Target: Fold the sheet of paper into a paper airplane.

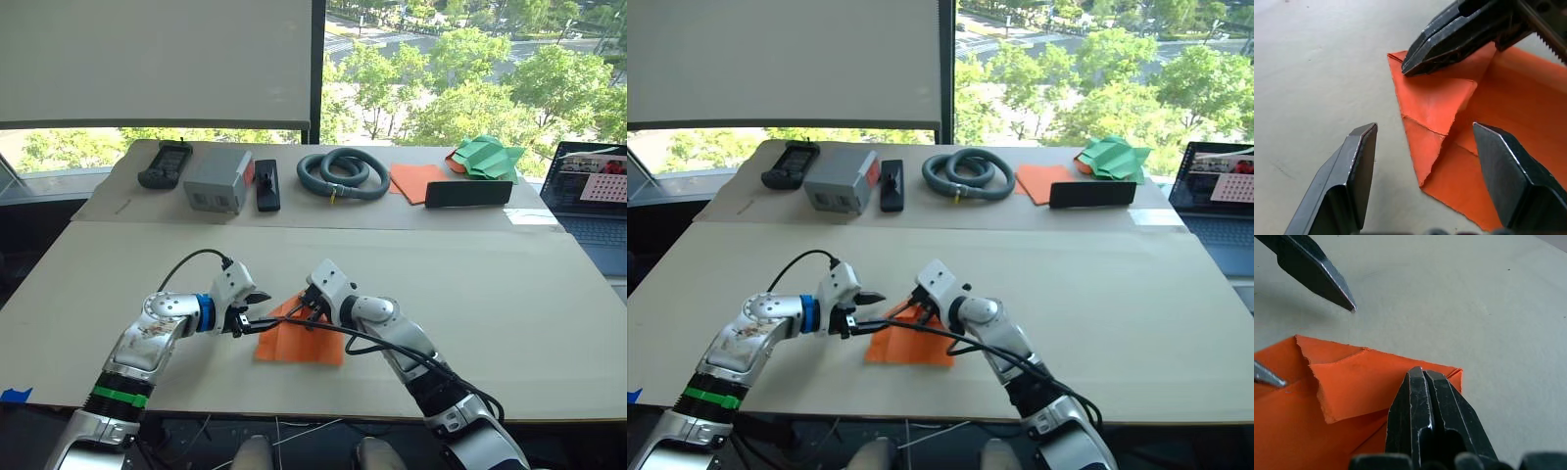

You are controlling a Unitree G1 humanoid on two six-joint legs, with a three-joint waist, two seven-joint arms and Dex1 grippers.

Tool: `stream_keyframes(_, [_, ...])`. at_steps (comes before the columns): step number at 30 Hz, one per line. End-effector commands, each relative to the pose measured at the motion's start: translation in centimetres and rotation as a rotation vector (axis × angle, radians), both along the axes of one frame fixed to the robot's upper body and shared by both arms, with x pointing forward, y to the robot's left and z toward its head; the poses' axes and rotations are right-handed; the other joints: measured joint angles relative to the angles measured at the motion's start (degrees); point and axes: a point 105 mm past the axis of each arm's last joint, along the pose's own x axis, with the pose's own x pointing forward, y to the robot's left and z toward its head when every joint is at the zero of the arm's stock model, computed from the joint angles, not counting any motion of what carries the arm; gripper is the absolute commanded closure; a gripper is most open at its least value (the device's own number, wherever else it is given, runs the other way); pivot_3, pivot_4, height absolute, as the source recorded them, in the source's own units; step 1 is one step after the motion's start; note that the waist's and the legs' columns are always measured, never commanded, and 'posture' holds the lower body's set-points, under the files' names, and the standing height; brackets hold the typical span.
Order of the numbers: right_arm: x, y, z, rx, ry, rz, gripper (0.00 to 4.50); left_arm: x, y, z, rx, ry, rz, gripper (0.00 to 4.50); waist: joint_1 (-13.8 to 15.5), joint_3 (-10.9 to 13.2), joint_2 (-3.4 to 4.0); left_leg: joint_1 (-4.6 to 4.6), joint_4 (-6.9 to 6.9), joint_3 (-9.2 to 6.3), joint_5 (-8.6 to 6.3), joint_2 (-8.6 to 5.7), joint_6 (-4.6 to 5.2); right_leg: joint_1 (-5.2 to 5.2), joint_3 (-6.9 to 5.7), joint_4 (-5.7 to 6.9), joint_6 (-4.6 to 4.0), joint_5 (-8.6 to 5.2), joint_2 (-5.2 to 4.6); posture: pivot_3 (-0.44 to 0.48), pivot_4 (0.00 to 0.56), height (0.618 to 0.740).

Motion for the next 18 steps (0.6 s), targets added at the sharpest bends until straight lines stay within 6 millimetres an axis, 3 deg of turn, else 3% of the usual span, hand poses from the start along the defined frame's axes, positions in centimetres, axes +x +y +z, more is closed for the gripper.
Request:
stream_keyframes(1, [-0.1, -0.3, -1.1, -0.034, 0.037, -0.007, 4.50, 0.6, -0.7, 3.1, -0.101, -0.033, -0.035, 1.41, -0.03, 0.00, 0.00, 0.00, 0.00, 0.01, 0.00, 0.00, 0.00, 0.01, 0.00, -0.02, 0.00, 0.00, -0.01, 0.000, 0.150, 0.714])
stream_keyframes(7, [0.0, -0.1, -1.0, -0.029, 0.035, -0.015, 4.50, 2.7, -2.0, -0.3, 0.016, -0.014, -0.004, 3.22, -0.12, -0.02, 0.02, 0.08, 0.02, 0.00, 0.02, -0.02, 0.03, 0.06, 0.04, 0.04, 0.01, 0.01, 0.06, 0.000, 0.150, 0.714])
stream_keyframes(11, [0.0, 0.0, -1.0, -0.029, 0.032, -0.016, 4.50, 3.6, -3.3, -1.5, 0.050, -0.030, -0.008, 4.49, -0.10, -0.01, -0.03, 0.04, 0.03, -0.01, 0.03, -0.02, 0.05, 0.04, 0.05, 0.06, 0.02, 0.02, 0.10, 0.000, 0.150, 0.714])
stream_keyframes(18, [0.1, 0.1, -0.3, -0.015, 0.013, -0.016, 4.50, 4.1, -3.4, -3.6, 0.136, -0.027, -0.028, 4.49, -0.07, -0.02, -0.03, 0.06, 0.03, -0.01, 0.03, -0.02, 0.04, 0.06, 0.06, 0.06, 0.02, 0.03, 0.09, 0.000, 0.150, 0.714])
